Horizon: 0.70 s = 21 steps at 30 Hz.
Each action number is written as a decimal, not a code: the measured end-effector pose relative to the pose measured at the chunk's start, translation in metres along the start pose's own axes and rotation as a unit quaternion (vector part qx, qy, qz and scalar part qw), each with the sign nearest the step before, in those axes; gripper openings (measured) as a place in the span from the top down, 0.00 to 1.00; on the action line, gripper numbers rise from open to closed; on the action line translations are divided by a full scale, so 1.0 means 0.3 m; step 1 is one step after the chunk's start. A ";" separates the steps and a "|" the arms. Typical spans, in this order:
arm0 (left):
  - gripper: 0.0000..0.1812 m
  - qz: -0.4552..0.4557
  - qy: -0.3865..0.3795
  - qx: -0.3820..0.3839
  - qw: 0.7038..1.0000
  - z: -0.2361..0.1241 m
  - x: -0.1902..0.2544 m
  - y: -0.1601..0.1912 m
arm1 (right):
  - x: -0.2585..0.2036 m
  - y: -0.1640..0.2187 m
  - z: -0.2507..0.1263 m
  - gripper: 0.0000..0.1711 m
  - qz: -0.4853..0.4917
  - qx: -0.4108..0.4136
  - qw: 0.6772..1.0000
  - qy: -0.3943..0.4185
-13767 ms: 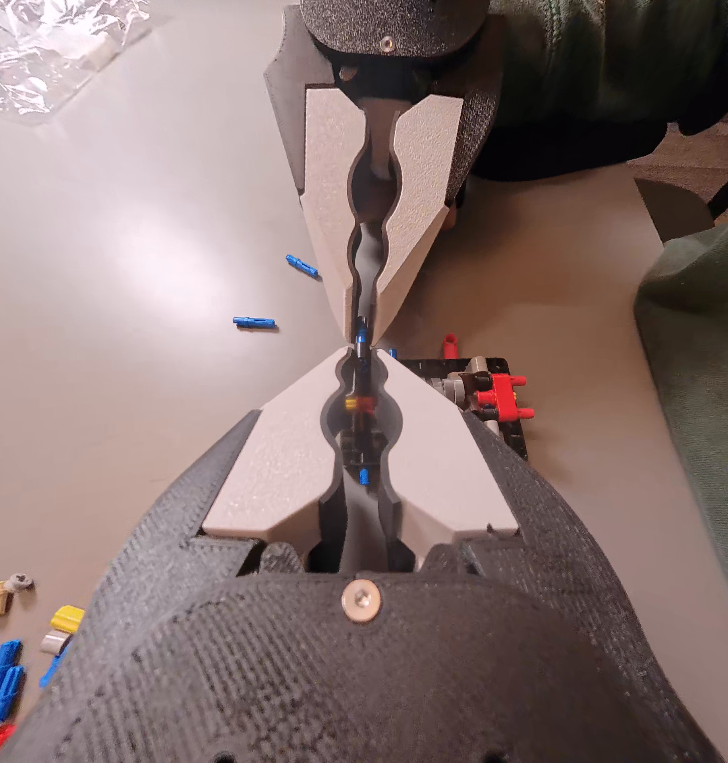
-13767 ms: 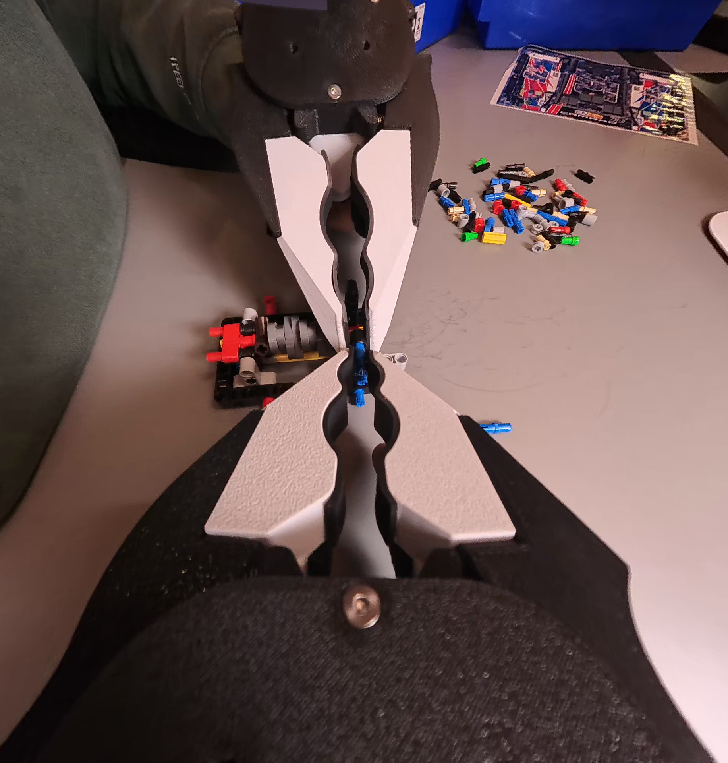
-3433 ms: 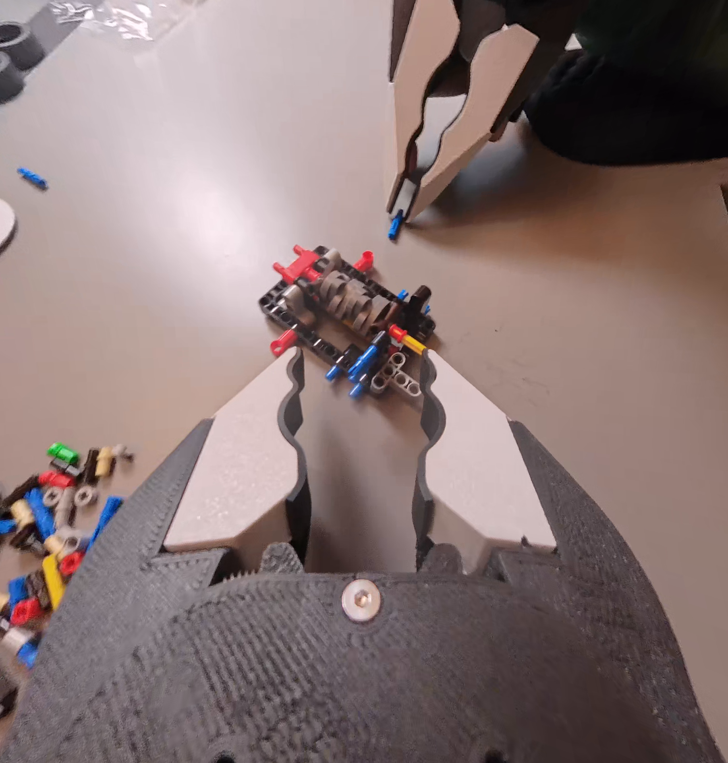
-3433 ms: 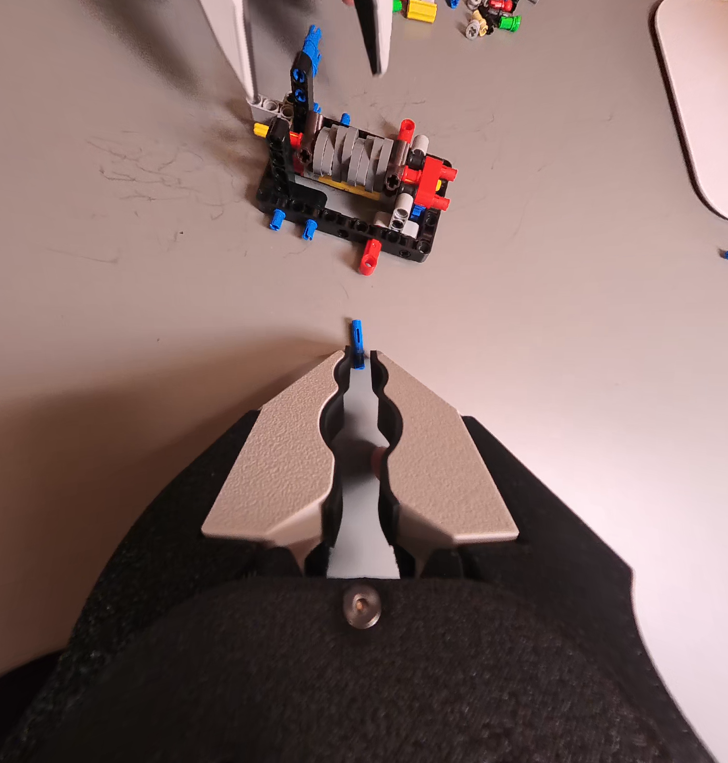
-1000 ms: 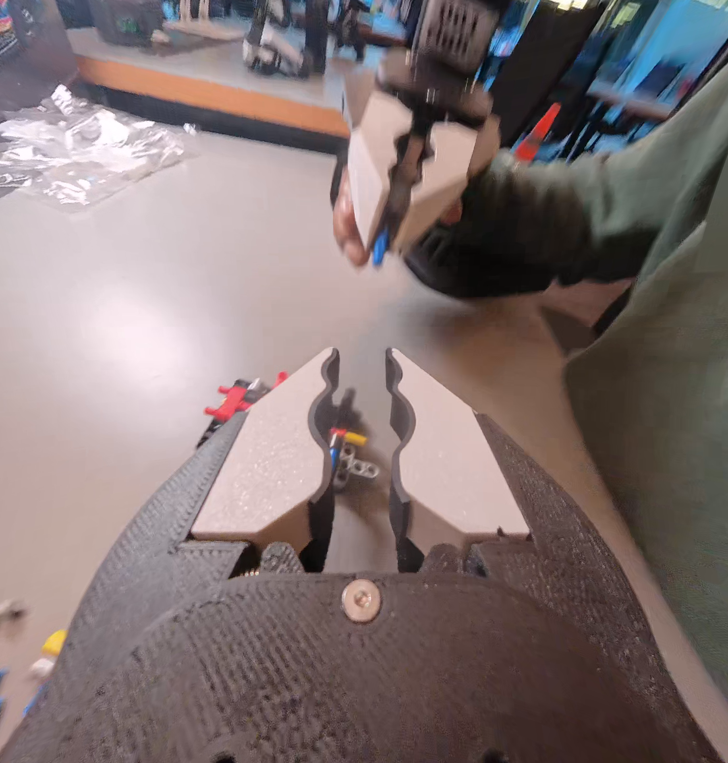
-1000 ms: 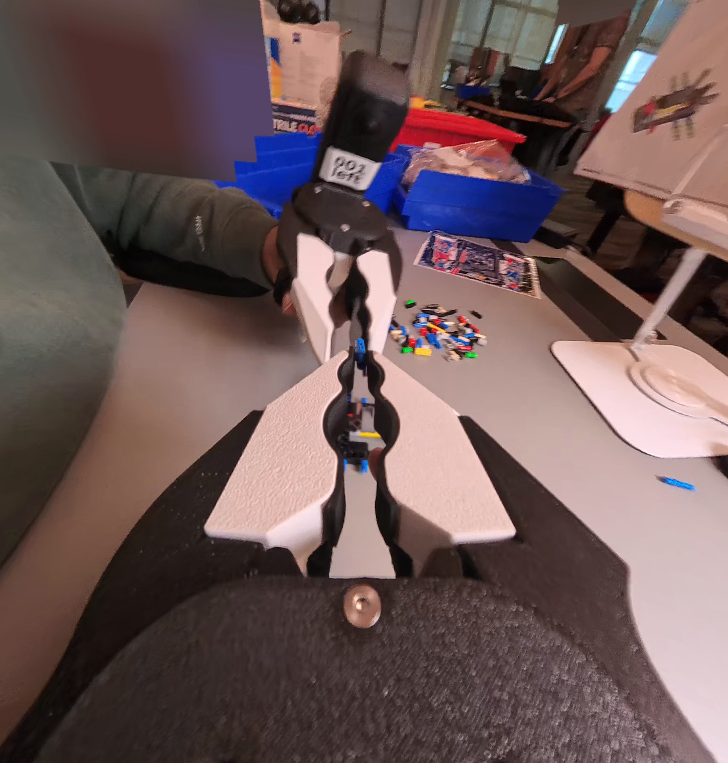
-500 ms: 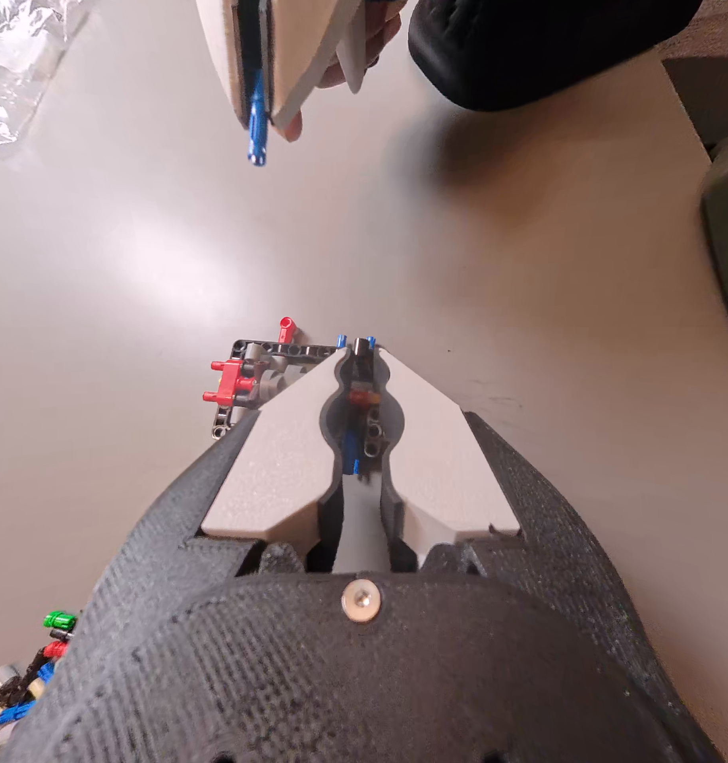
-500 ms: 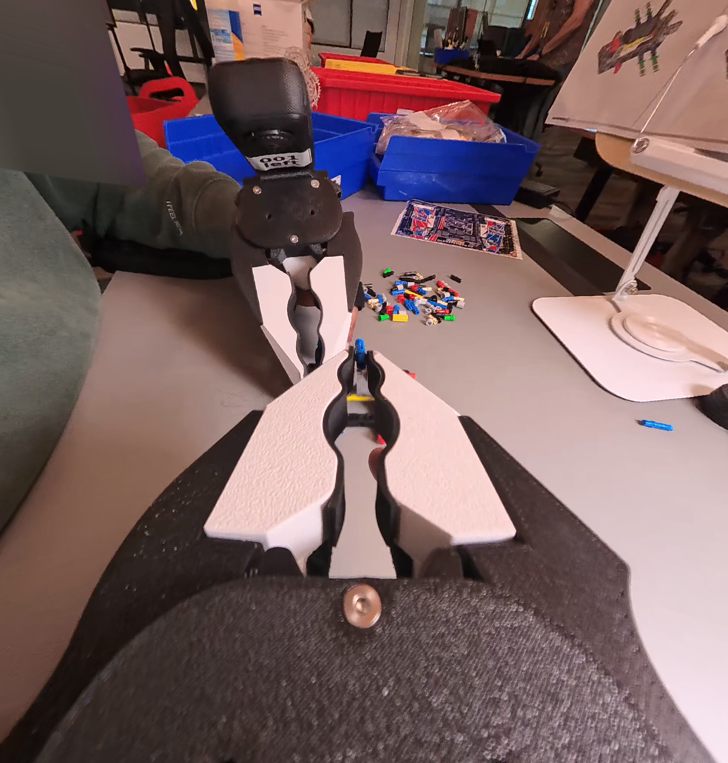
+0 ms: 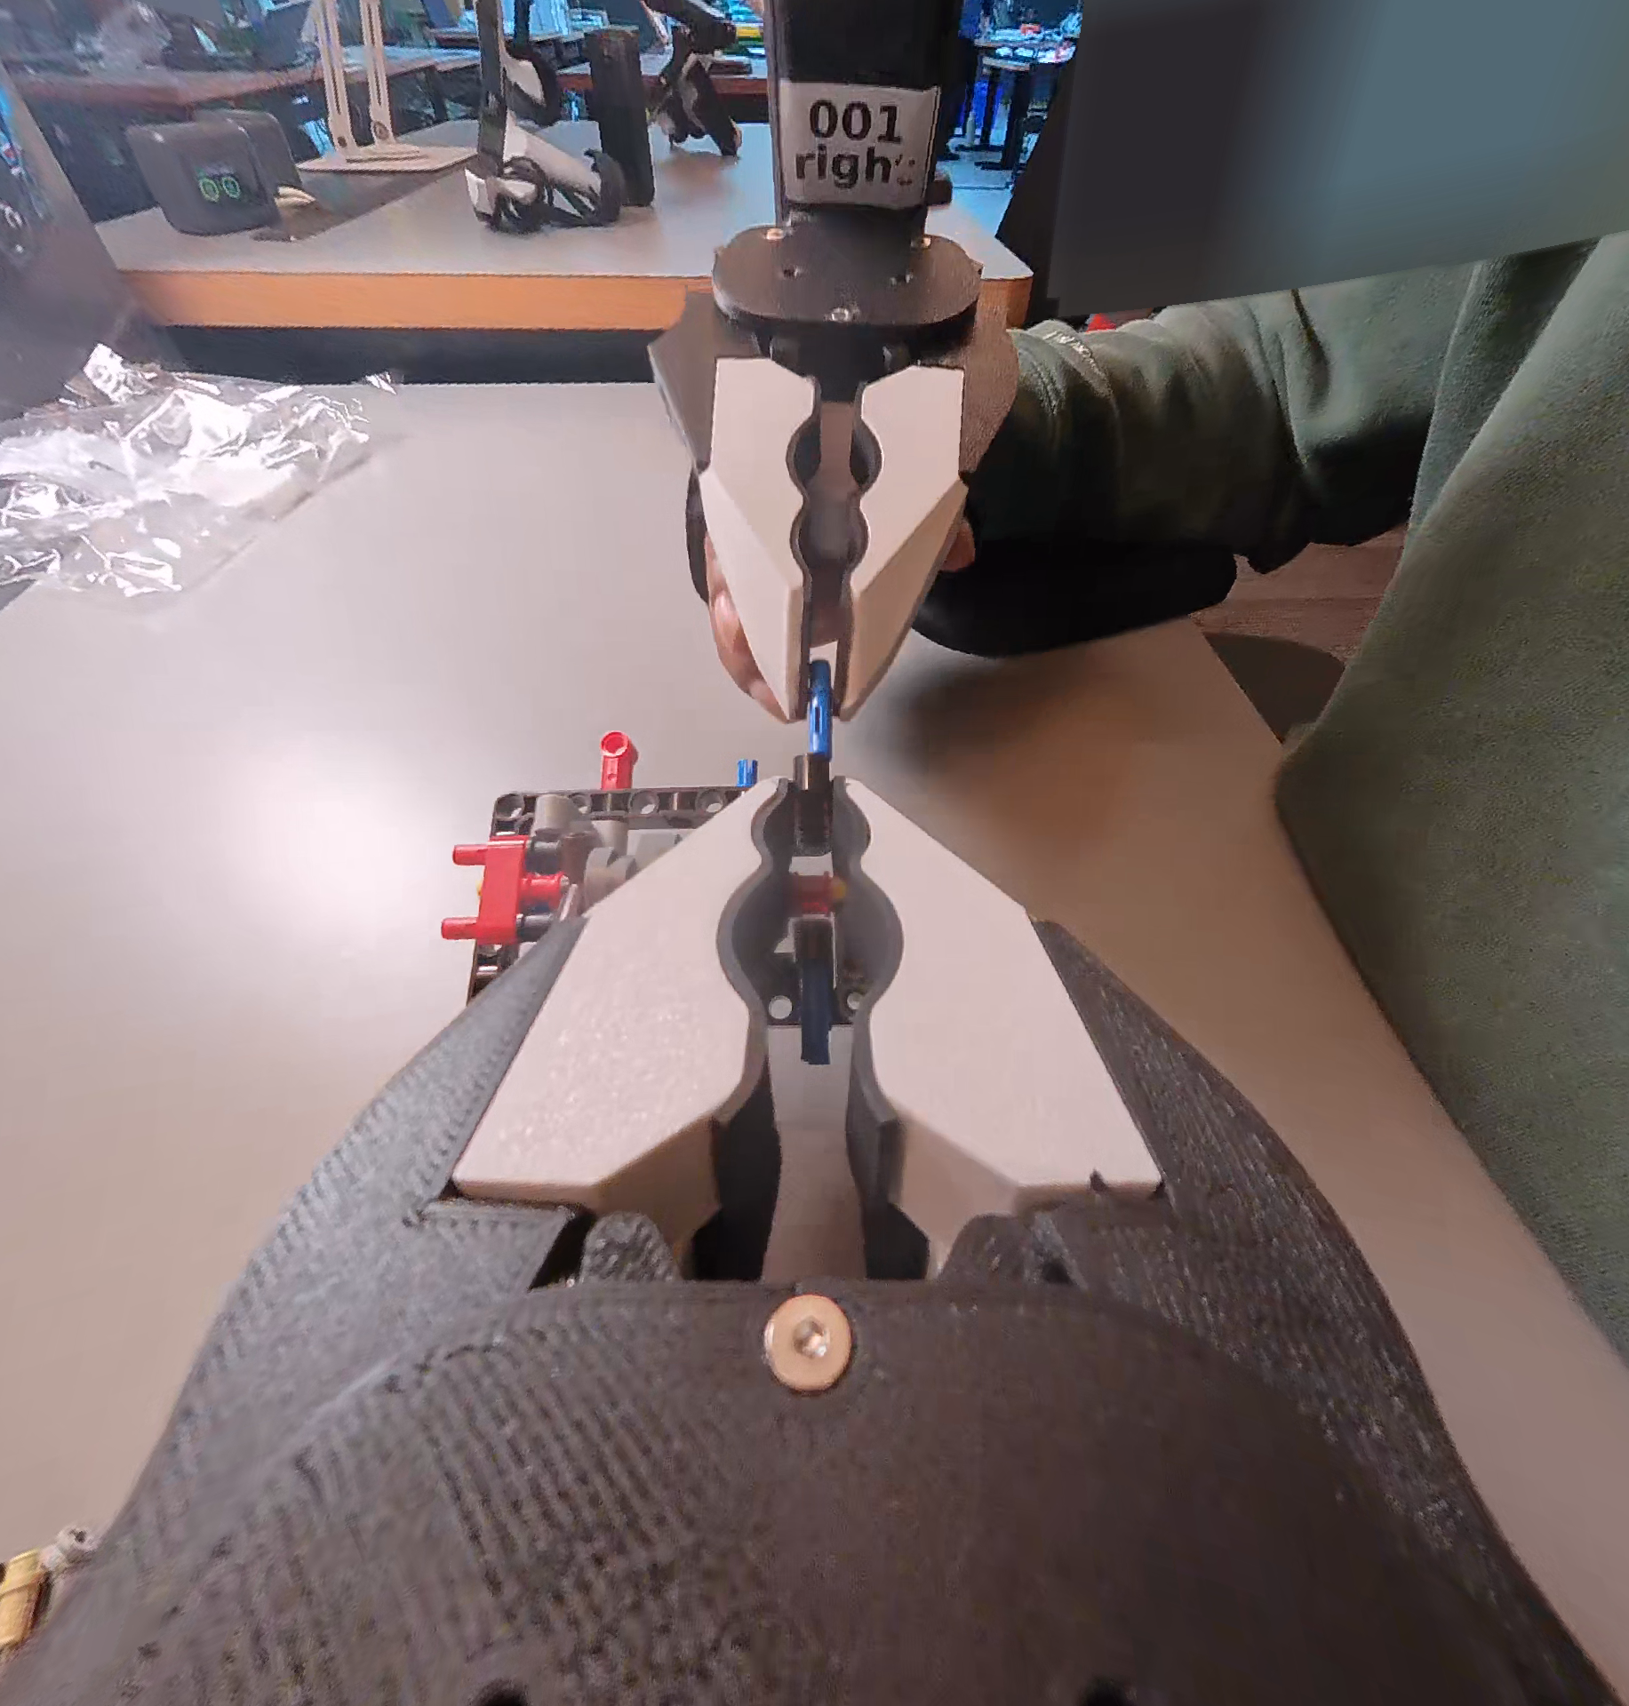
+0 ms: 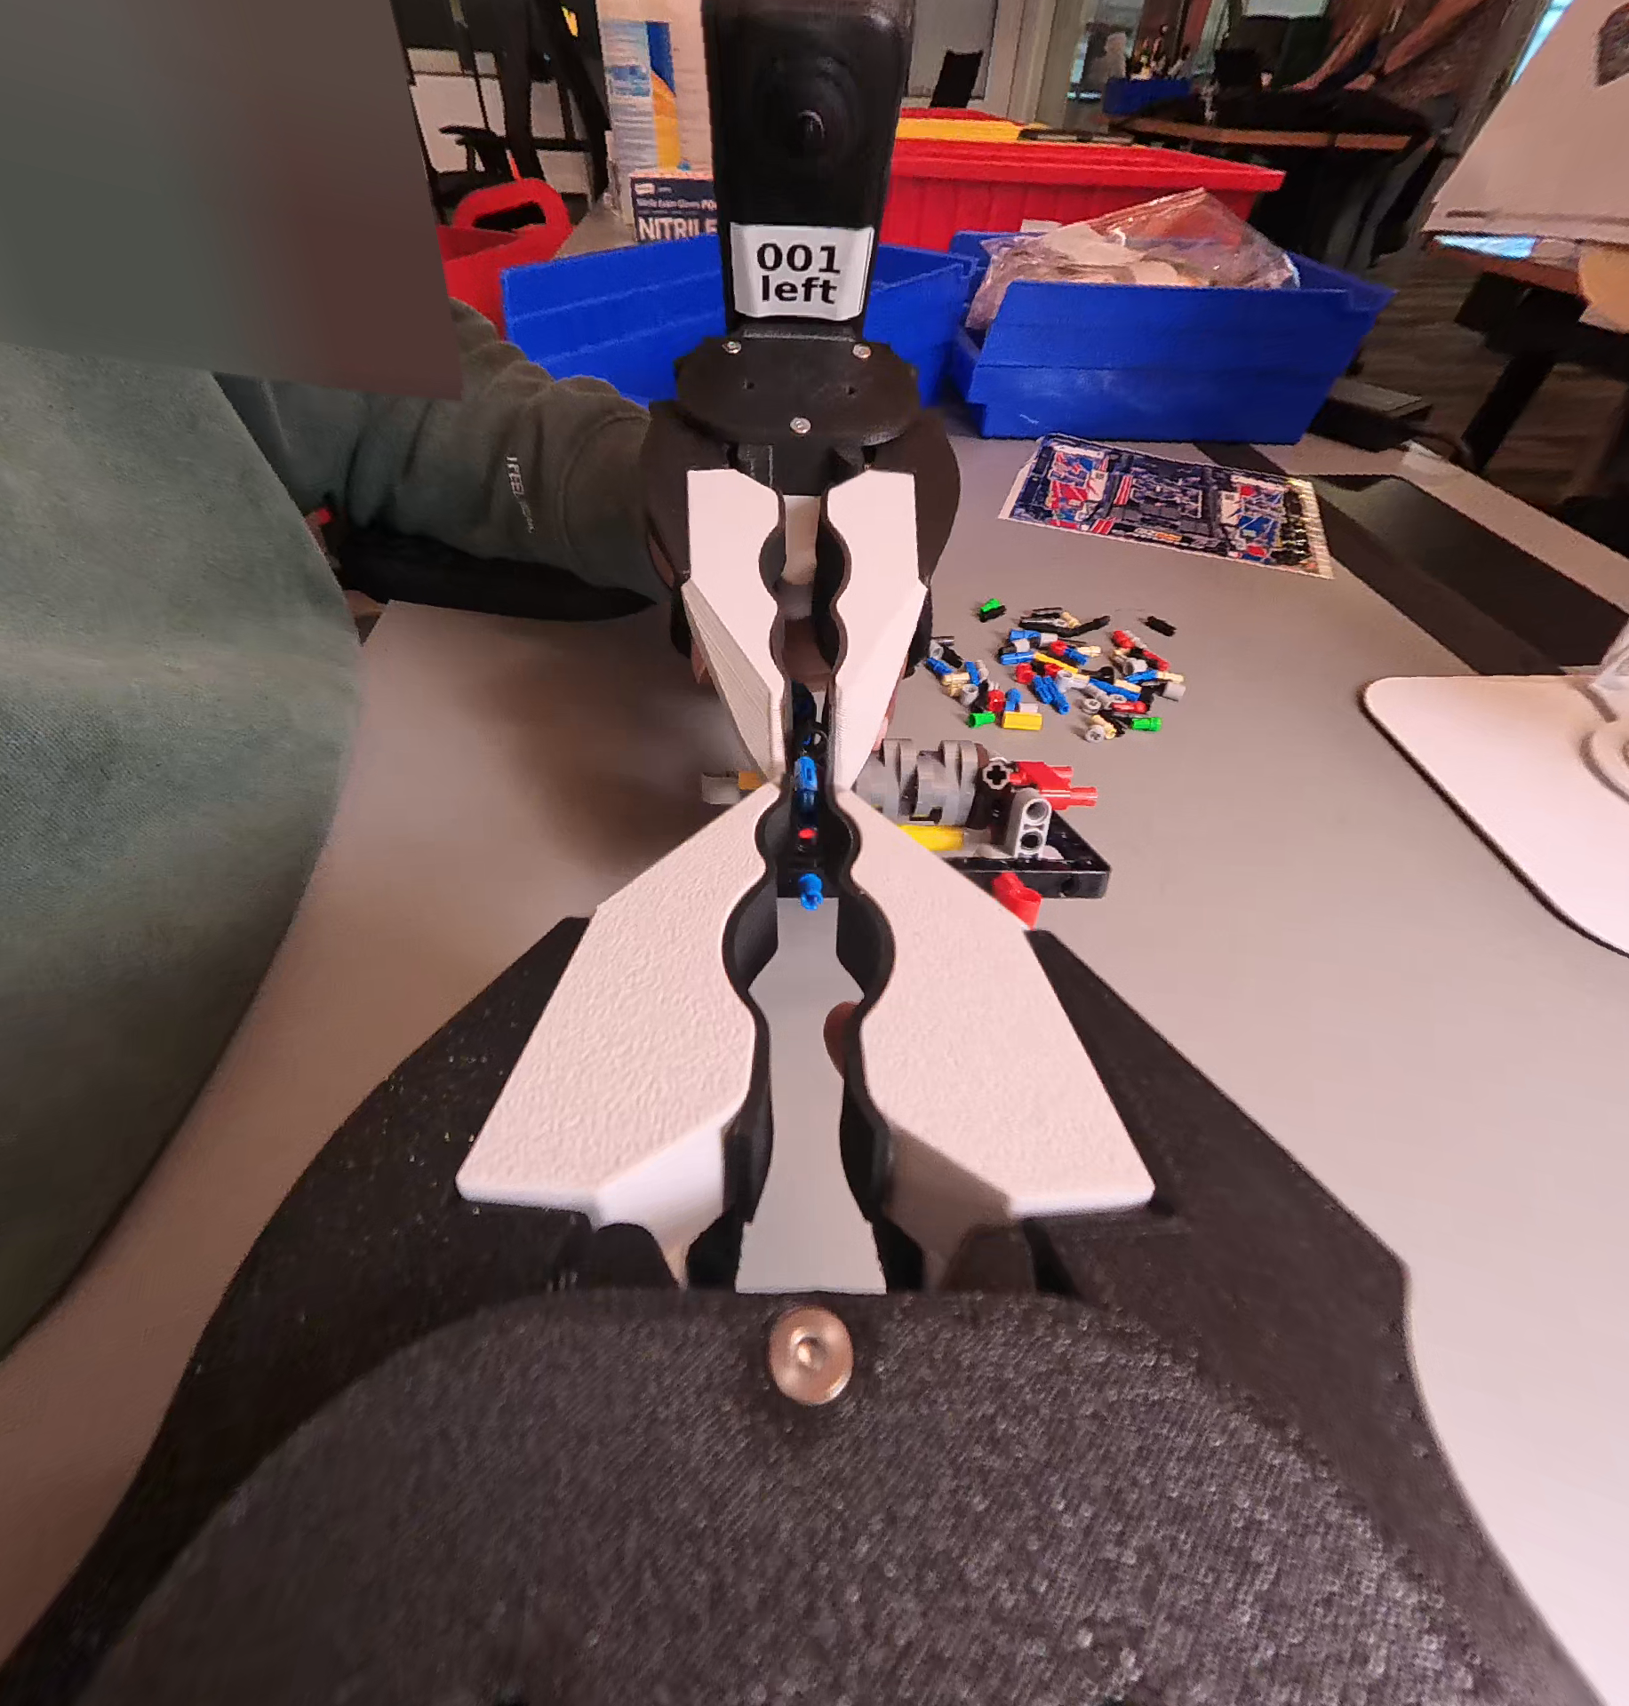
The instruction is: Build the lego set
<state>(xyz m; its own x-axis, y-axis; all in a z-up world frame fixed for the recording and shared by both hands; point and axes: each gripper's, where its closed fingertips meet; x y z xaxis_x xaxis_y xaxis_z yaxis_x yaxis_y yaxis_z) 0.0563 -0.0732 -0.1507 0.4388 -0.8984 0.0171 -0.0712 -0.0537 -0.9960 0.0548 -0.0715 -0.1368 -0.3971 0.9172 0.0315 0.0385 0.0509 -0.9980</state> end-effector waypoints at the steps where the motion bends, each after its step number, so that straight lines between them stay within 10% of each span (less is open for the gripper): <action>1: 0.97 0.000 0.002 0.000 1.000 0.001 0.005 0.000 | -0.002 0.005 0.004 0.98 -0.001 -0.003 1.000 -0.001; 21: 0.97 0.032 -0.011 -0.059 0.998 0.002 0.008 0.062 | -0.010 0.083 0.015 0.99 -0.019 -0.084 0.996 0.003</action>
<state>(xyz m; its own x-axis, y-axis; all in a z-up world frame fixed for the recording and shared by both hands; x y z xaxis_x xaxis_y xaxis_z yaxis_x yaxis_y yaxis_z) 0.0564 -0.0760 -0.1692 0.4498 -0.8917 -0.0496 -0.2049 -0.0489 -0.9776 0.0528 -0.0748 -0.1621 -0.3960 0.9156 0.0701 0.1772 0.1511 -0.9725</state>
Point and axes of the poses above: each gripper's, where its closed fingertips meet, z out along the fingers, y out of its underside, x = y × z across the jaws, and after that the axes turned 11 degrees about x, right-handed
